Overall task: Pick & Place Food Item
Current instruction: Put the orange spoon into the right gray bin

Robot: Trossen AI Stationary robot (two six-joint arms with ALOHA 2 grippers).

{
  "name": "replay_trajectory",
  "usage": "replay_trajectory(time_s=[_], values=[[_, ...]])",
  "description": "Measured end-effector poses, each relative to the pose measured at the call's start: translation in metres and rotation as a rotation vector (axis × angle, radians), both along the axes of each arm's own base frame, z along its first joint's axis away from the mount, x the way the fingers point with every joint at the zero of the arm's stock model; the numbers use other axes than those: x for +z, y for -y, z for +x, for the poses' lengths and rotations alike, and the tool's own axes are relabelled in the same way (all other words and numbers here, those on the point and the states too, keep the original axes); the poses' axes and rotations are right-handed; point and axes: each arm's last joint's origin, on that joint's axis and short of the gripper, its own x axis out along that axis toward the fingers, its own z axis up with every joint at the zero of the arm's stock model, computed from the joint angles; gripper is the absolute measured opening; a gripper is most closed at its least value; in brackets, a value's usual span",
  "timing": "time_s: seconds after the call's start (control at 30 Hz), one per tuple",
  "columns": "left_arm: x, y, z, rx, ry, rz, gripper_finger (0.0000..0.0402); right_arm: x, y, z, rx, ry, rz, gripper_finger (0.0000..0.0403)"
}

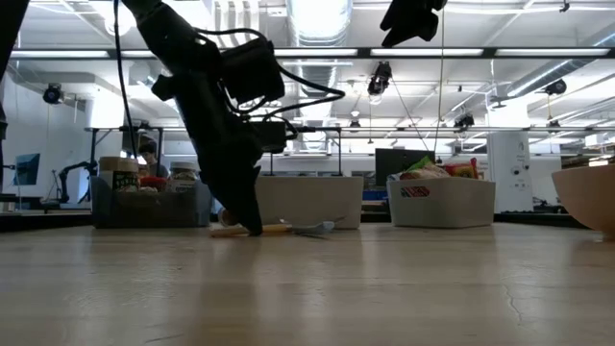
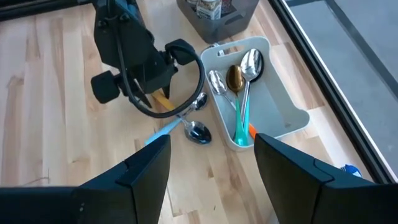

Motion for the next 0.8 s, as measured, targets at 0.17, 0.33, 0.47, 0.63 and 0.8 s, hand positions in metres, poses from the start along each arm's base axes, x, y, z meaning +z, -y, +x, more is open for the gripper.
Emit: replay_trajectory(time_s=[0.17, 0.33, 0.47, 0.63, 0.8], values=[[-0.002, -0.001, 0.001, -0.031, -0.002, 0.030, 0.0136, 0.000, 0.000, 0.000, 0.001, -0.001, -0.001, 0.0231], [-0.009, -0.001, 0.003, -0.041, -0.018, 0.033, 0.0054, -0.001, 0.000, 0.000, 0.001, -0.003, -0.001, 0.0231], [-0.010, -0.001, 0.003, -0.031, -0.012, 0.020, 0.0035, -0.002, 0.000, 0.000, 0.002, -0.007, 0.000, 0.0231], [-0.006, -0.001, 0.003, -0.021, -0.003, 0.005, 0.0035, -0.002, 0.000, 0.000, 0.002, -0.011, 0.001, 0.0231], [0.005, 0.000, -0.003, -0.007, 0.001, -0.030, 0.0035, -0.002, 0.000, 0.000, 0.000, -0.012, 0.002, 0.0231]])
